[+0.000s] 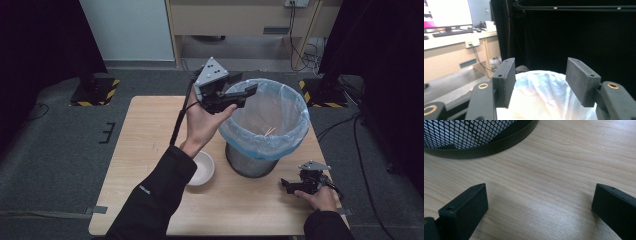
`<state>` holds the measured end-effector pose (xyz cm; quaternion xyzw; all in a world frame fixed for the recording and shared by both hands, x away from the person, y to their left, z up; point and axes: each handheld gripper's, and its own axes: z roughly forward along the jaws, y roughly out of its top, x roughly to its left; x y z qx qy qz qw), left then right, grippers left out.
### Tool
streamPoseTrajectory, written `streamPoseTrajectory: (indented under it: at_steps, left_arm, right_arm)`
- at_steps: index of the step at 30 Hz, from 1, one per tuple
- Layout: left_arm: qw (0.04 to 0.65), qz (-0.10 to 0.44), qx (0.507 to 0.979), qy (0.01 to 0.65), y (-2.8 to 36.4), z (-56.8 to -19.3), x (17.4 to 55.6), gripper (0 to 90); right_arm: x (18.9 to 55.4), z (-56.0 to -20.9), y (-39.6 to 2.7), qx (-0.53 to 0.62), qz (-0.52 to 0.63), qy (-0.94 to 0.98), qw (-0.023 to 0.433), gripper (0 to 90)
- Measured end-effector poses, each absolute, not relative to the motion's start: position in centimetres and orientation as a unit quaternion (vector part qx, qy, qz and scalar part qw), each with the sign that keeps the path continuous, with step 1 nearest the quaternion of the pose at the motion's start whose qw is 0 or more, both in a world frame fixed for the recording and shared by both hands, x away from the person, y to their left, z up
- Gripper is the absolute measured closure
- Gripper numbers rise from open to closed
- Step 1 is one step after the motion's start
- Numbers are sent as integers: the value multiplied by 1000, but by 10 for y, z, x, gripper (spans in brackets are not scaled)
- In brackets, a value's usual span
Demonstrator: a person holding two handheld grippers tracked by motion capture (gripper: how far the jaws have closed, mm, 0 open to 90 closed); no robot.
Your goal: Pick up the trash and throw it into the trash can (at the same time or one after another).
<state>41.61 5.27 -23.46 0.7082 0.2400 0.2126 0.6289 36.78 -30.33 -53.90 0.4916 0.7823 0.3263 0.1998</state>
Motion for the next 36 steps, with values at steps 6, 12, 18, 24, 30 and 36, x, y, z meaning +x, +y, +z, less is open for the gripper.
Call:
streamPoseTrajectory:
  at_steps: [6, 12, 18, 24, 30, 36]
  left_arm:
    - [625, 229, 702, 254, 92, -244, 405, 367]
    - [611, 240, 704, 272, 124, -261, 398, 355]
    - [597, 241, 709, 288, 147, -287, 391, 349]
    - [568, 234, 729, 303, 161, -322, 386, 348]
    - [540, 218, 746, 323, 173, -361, 380, 339]
    - [518, 203, 752, 353, 184, -400, 380, 335]
  right_arm:
    - [368, -539, -303, 491, 326, 782, 200, 6]
    - [368, -539, -303, 492, 325, 783, 198, 6]
    - [368, -539, -303, 492, 325, 783, 198, 7]
    - [368, -539, -303, 492, 325, 783, 198, 7]
    - [368, -539, -303, 492, 325, 783, 199, 7]
    - [368, -539, -303, 492, 325, 783, 199, 7]
